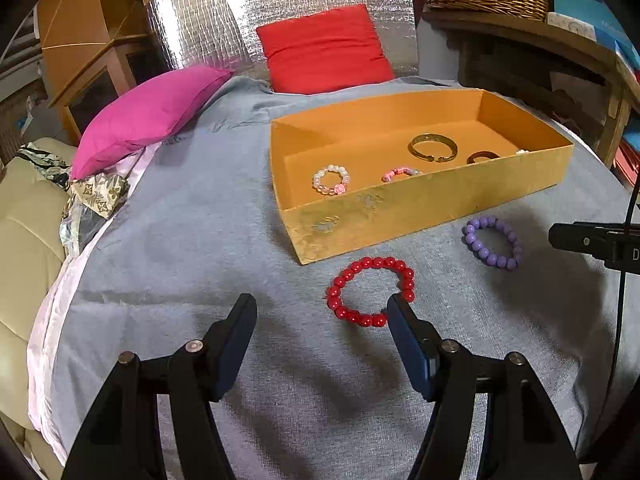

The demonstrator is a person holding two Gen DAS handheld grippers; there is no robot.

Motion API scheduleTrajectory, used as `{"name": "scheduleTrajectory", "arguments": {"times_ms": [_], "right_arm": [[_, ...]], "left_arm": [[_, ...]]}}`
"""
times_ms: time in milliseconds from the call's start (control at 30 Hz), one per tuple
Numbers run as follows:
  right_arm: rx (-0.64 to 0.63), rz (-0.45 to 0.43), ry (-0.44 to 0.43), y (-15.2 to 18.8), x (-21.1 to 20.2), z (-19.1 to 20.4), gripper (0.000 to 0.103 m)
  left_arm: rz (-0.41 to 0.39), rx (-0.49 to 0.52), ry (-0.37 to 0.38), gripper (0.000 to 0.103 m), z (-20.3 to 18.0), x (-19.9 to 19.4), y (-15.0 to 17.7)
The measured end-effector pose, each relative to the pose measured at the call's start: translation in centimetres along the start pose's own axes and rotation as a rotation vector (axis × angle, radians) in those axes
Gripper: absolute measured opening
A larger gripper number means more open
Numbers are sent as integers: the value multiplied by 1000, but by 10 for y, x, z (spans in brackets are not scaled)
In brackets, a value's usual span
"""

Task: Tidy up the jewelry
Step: 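Move the right gripper to the purple bead bracelet while the left gripper approaches the red bead bracelet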

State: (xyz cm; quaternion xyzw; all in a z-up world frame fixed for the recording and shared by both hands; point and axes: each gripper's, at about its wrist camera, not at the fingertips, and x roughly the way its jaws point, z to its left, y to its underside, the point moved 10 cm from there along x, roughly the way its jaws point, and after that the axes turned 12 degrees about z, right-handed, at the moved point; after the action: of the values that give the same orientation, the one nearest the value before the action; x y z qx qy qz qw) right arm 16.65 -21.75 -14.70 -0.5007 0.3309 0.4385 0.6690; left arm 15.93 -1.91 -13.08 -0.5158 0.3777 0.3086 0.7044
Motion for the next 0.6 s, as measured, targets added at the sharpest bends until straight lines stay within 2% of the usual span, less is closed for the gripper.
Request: {"name": "scheduleTrajectory", "arguments": {"times_ms": [600], "right_arm": [[-21,-18,17,0,-5,-1,54]], "left_arm": [[22,9,0,68,-2,6,0]]}}
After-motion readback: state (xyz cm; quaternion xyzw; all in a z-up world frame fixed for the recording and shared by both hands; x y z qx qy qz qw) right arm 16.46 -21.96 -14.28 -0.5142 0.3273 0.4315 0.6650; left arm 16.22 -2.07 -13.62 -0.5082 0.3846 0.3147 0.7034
